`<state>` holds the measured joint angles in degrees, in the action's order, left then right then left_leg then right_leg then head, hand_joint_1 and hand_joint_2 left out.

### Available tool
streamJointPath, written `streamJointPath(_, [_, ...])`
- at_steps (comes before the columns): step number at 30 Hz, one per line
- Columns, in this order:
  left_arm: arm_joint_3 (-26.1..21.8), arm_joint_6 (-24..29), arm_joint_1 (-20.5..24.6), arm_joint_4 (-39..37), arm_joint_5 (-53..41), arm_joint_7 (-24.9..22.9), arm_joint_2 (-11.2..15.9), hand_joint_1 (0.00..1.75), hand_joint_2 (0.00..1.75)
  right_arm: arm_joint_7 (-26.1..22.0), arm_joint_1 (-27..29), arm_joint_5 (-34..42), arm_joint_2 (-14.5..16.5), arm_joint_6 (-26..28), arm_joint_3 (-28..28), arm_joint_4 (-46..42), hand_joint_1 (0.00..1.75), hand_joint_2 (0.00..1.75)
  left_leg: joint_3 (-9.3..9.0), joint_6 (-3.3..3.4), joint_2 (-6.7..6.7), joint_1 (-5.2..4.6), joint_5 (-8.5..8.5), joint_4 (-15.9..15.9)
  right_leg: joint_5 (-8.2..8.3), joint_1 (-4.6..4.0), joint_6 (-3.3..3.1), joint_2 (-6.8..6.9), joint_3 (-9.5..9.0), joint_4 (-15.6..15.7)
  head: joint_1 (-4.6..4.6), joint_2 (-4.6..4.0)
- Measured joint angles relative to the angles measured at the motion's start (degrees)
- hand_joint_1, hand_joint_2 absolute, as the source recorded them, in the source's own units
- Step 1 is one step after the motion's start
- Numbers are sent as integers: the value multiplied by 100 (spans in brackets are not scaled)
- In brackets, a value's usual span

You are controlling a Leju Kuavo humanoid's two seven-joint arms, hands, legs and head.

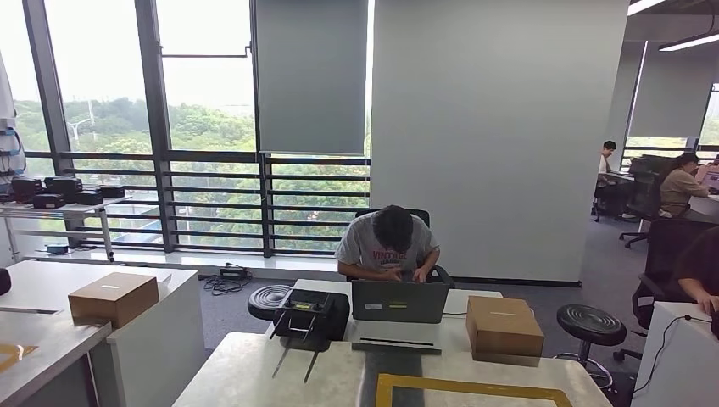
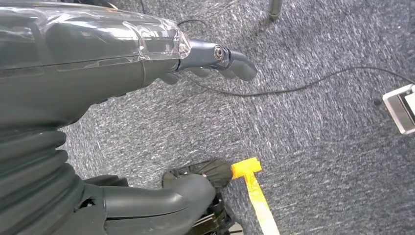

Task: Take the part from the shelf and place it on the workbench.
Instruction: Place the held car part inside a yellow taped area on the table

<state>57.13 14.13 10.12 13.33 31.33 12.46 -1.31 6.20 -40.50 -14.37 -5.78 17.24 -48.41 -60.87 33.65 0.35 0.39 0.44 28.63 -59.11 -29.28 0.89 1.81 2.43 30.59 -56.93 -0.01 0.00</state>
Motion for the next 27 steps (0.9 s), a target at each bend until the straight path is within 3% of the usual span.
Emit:
streamJointPath(8, [-11,234,-180,-4,327,259,45,0,175,-756,917,2073,-463,464,696,-2373,0,175,2,0,-84,0,0,-1,-9,2,0,40,-2,4,-1,0])
streamJointPath(12, [-27,329,-286,-7,488,350,67,0,175,-1605,1667,3301,-764,540,1278,-3767,0,0,-4,1,-158,0,2,-1,-32,3,14,96,-11,17,1,0])
streamJointPath(16, [-69,379,-404,-9,613,415,103,0,175,-2111,2476,3776,-1026,519,1964,-5063,0,0,-2,1,-188,1,6,-1,-43,3,26,124,-24,26,1,0])
streamJointPath(20, [-74,416,-415,-9,701,450,128,0,175,-2466,3258,3908,-1086,330,2400,-5817,0,0,-1,-2,-165,1,10,1,-44,3,28,121,-33,27,1,0])
streamJointPath(24, [-74,434,-414,-9,727,453,141,0,0,-2739,3716,4044,-1075,168,2553,-6099,0,0,-7,-2,-116,2,10,2,-44,2,28,100,-34,27,-1,0])
streamJointPath(27, [-74,437,-411,-9,757,495,142,0,0,-2871,3939,4187,-1051,48,2583,-6144,0,0,-12,-1,-74,2,10,2,-41,2,27,79,-37,26,1,0])
